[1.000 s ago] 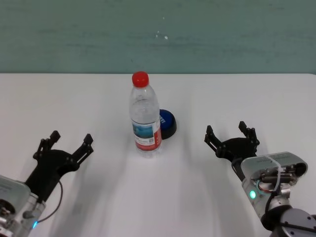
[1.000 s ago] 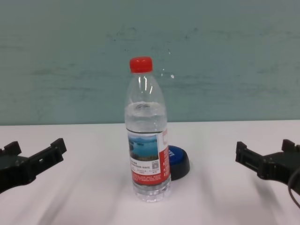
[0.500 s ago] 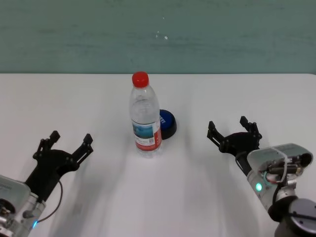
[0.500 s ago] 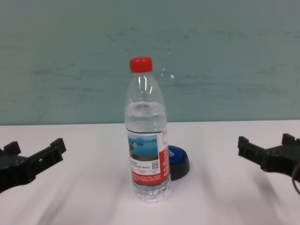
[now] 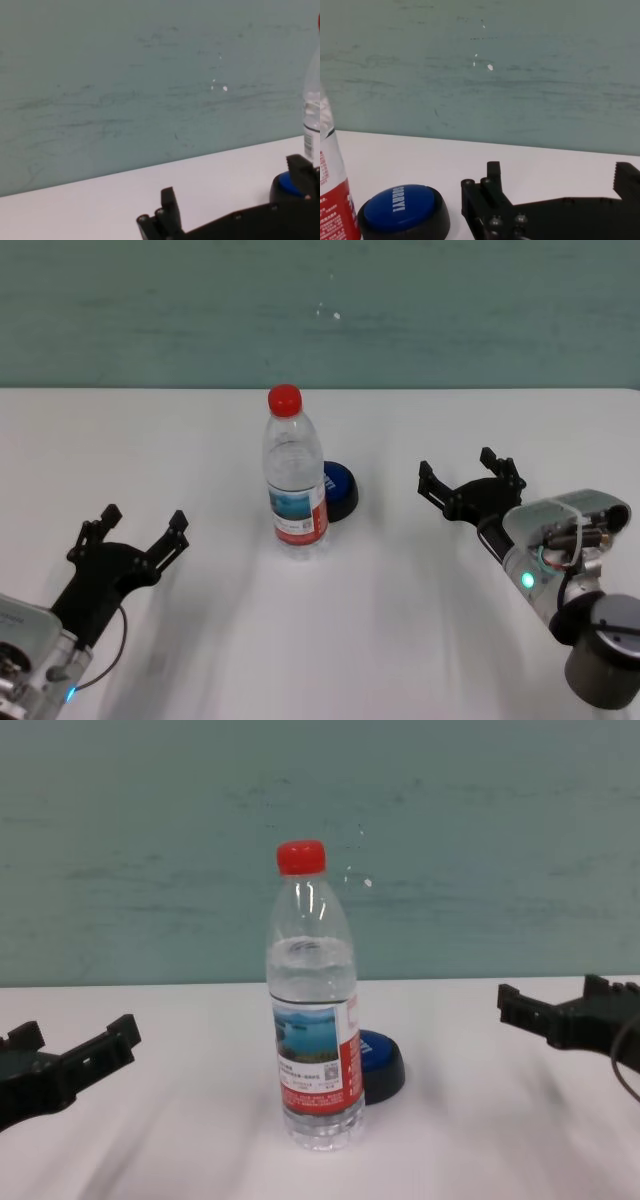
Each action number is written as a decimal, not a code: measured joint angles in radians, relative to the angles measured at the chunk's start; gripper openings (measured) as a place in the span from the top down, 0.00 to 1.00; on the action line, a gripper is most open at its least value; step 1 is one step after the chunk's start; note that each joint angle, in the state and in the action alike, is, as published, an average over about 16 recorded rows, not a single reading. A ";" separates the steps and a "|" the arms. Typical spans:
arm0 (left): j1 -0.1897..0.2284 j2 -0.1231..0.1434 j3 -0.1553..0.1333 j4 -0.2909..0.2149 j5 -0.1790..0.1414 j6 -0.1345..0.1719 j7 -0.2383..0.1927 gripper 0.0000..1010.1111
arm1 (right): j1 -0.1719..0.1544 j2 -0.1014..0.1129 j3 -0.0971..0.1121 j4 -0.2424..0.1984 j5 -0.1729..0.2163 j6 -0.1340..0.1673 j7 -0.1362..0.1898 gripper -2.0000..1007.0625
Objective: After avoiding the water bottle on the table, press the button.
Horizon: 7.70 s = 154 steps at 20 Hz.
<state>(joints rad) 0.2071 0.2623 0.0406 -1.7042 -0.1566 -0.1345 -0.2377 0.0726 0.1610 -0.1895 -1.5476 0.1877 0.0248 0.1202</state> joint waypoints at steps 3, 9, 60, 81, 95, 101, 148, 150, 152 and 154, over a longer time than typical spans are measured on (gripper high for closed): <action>0.000 0.000 0.000 0.000 0.000 0.000 0.000 0.00 | 0.036 -0.001 0.001 0.032 -0.002 0.007 0.027 0.00; 0.000 0.000 0.000 0.000 0.000 0.000 0.000 0.00 | 0.110 -0.005 -0.009 0.103 -0.006 0.017 0.068 0.00; 0.000 0.000 0.000 0.000 0.000 0.000 0.000 0.00 | 0.523 -0.106 -0.131 0.739 0.012 -0.051 0.235 0.00; 0.000 0.000 0.000 0.000 0.000 0.000 0.000 0.00 | 0.472 -0.081 -0.124 0.630 0.012 -0.057 0.208 0.00; 0.000 0.000 0.000 0.000 0.000 0.000 0.000 0.00 | 0.433 -0.076 -0.107 0.577 0.007 -0.097 0.176 0.00; 0.000 0.000 0.000 0.000 0.000 0.000 0.000 0.00 | 0.420 -0.081 -0.095 0.570 0.001 -0.131 0.160 0.00; 0.000 0.000 0.000 0.000 0.000 0.000 0.000 0.00 | 0.309 -0.090 -0.055 0.471 -0.016 -0.229 0.140 0.00; 0.000 0.000 0.000 0.000 0.000 0.000 0.000 0.00 | 0.292 -0.088 -0.053 0.446 -0.021 -0.224 0.132 0.00; 0.000 0.000 0.000 0.000 0.000 0.000 0.000 0.00 | 0.274 -0.086 -0.051 0.420 -0.026 -0.219 0.123 0.00; 0.000 0.000 0.000 0.000 0.000 0.000 0.000 0.00 | 0.255 -0.084 -0.050 0.393 -0.031 -0.214 0.114 0.00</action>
<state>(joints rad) 0.2070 0.2623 0.0406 -1.7042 -0.1566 -0.1345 -0.2378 0.3277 0.0773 -0.2390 -1.1545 0.1566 -0.1896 0.2344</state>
